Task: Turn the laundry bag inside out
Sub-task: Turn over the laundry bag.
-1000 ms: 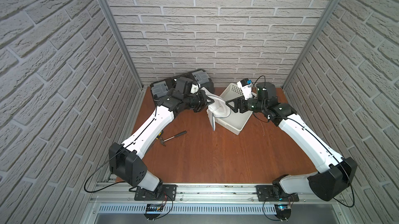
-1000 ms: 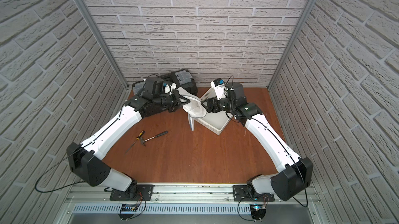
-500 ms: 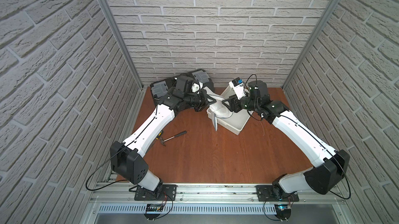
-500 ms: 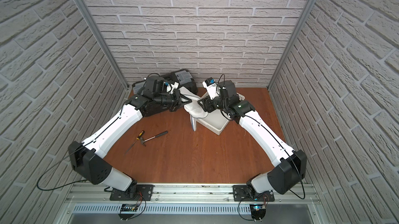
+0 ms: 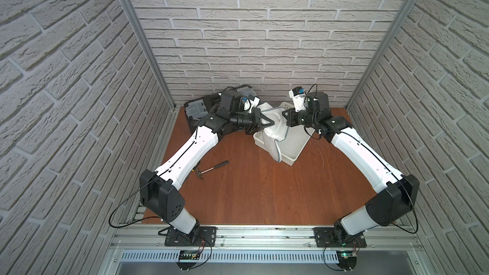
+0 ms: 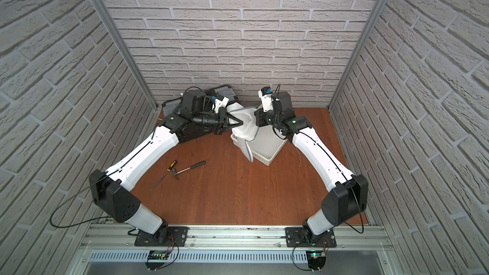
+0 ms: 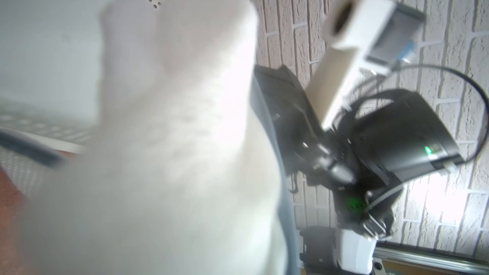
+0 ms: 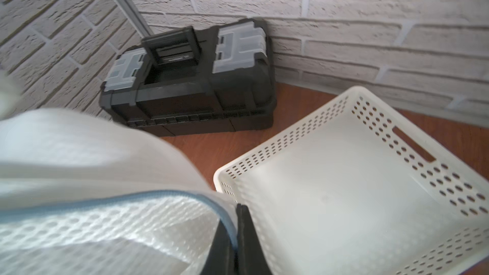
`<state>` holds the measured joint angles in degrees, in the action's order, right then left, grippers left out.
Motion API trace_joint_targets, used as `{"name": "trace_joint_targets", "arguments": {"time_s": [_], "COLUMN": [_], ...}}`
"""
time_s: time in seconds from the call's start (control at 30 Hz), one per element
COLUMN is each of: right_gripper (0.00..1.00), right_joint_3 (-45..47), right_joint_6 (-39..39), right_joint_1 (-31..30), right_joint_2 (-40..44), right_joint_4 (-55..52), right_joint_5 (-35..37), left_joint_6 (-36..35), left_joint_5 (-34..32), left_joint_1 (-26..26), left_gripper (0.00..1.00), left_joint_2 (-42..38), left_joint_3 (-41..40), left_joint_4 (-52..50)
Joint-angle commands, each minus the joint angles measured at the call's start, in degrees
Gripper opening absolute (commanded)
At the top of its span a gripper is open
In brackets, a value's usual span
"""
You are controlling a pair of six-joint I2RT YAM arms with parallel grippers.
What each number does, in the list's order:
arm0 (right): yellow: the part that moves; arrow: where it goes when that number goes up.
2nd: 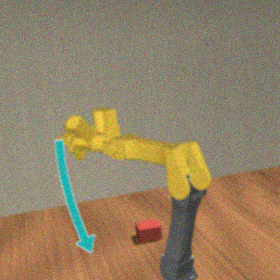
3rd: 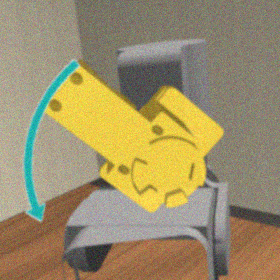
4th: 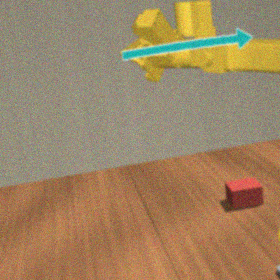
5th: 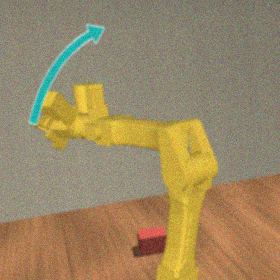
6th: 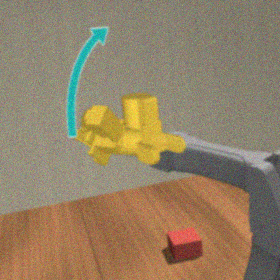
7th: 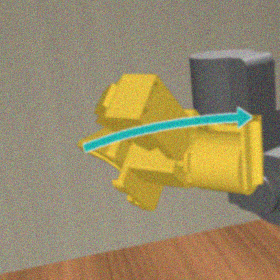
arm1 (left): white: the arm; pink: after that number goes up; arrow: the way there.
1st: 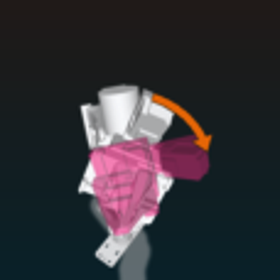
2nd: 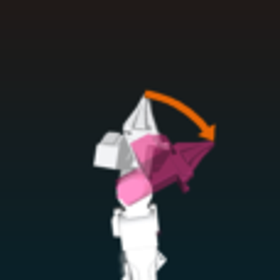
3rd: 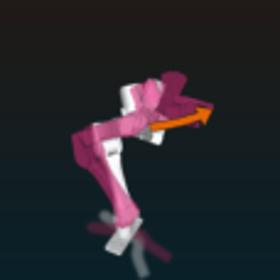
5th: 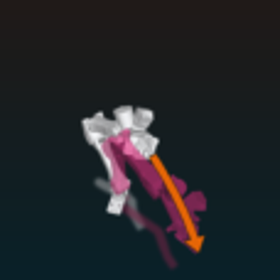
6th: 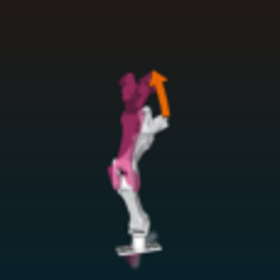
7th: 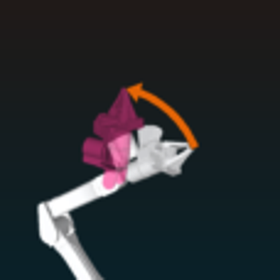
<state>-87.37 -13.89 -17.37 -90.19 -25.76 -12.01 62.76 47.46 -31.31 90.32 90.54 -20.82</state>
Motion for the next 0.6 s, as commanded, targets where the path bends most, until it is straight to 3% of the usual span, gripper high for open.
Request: {"name": "trace_joint_targets", "arguments": {"time_s": [0.0, 0.2, 0.37, 0.43, 0.57], "right_gripper": [0.03, 0.03, 0.10, 0.18, 0.49], "right_joint_3": [1.27, 1.15, 7.79, 9.92, 11.61], "right_joint_6": [-6.12, -5.15, -3.75, -3.33, -6.52], "right_joint_1": [5.35, 7.45, 7.45, 7.51, 7.86], "right_joint_2": [-4.29, -9.20, -5.94, -4.24, 2.48], "right_joint_4": [-0.55, -6.11, -2.79, -2.28, -0.18], "right_joint_5": [-2.58, -16.30, -22.82, -24.19, -19.62], "left_joint_6": [-1.41, -1.58, -4.53, -5.55, -9.32], "left_joint_5": [8.82, 12.39, 5.17, -1.32, -15.31], "left_joint_1": [-1.65, -2.97, -2.99, -2.97, -3.58], "left_gripper": [0.00, 0.00, 0.00, 0.00, 0.00], "left_joint_2": [-1.36, -2.71, -7.23, -10.15, -14.30], "left_joint_3": [2.70, 4.11, 1.34, -2.98, -10.09], "left_joint_4": [7.08, 13.87, 21.56, 27.82, 30.68]}}
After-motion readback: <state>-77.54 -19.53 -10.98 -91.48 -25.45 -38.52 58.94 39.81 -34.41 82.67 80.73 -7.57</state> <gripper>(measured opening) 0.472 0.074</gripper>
